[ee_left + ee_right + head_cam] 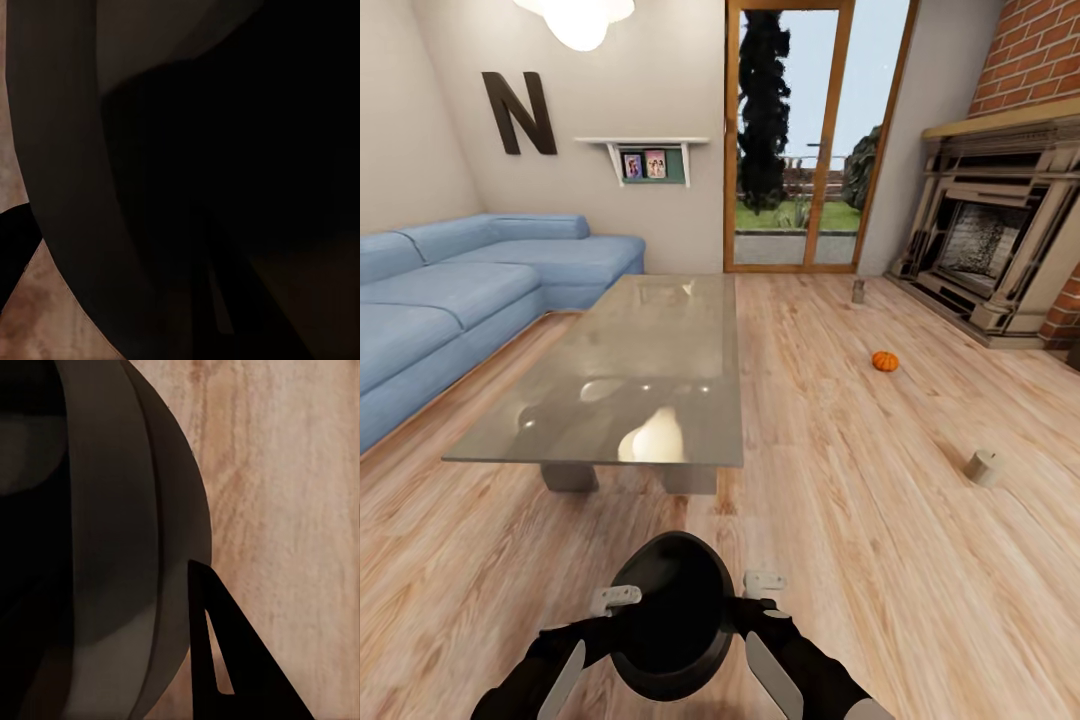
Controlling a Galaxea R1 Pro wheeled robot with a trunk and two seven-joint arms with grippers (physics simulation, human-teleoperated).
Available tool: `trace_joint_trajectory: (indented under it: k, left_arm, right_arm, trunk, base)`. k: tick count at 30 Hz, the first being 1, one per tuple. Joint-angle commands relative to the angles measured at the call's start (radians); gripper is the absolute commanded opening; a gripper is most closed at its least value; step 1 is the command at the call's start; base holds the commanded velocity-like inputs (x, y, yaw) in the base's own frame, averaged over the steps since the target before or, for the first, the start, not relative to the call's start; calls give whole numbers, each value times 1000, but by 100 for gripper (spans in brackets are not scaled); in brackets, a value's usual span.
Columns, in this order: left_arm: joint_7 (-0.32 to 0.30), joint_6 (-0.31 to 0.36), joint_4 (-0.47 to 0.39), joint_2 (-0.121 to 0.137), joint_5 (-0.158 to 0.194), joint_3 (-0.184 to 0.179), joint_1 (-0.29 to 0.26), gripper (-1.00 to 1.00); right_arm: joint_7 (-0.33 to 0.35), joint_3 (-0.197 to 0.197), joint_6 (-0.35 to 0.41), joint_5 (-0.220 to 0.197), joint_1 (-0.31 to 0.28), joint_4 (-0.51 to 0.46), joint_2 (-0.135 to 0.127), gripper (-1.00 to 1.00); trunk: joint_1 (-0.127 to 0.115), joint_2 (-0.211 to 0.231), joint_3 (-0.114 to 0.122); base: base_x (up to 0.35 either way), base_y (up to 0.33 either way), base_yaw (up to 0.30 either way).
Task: Place each of the two pumpkins and all three candles from the living room inside a cabinet in the living room (use any cabinet), then make sure every cabinet is closed, and position the cauldron so it is next to a table in the living room.
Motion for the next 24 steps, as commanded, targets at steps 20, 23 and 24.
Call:
trace_joint_trajectory:
  k: [20,23,24]
  left_arm:
    - [4,5,-3,2,16,-1,-1,-100]
    - [4,6,-3,1,16,-1,-1,-100]
    - [4,5,-3,1,16,-1,-1,-100]
  right_arm:
    - [-10,3,5,-2,-1,0,0,-100]
    - [-10,3,5,-2,-1,0,0,-100]
    - [-10,3,5,-2,-1,0,0,-100]
  trunk:
    - [0,0,-1]
    - [0,0,-1]
    - [0,0,-1]
  base:
    - [140,0,0]
    - [87,0,0]
    - [83,0,0]
